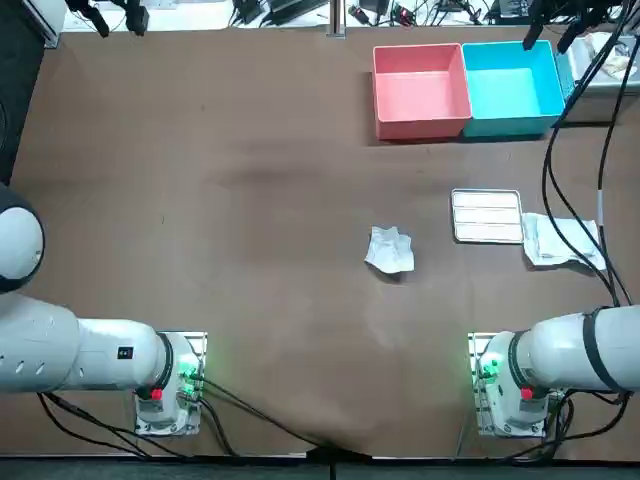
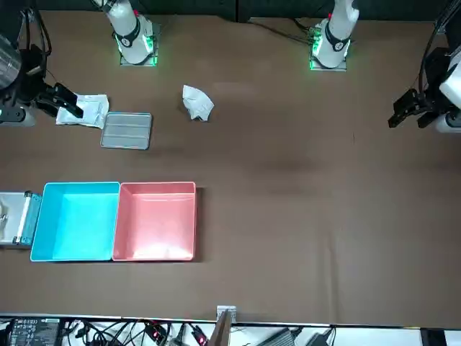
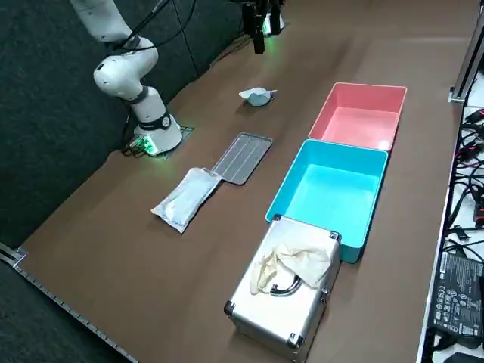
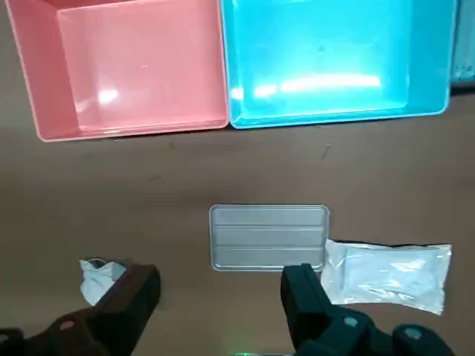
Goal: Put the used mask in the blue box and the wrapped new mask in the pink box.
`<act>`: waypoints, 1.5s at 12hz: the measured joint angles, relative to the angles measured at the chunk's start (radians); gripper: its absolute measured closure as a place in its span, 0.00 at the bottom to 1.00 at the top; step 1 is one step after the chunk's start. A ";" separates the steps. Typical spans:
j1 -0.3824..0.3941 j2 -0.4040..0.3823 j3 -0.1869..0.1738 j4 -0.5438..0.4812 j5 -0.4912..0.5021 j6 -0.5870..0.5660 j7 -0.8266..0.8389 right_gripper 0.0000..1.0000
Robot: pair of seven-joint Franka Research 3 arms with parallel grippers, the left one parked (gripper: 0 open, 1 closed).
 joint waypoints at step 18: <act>0.040 0.018 0.003 -0.310 0.418 0.071 -0.250 0.00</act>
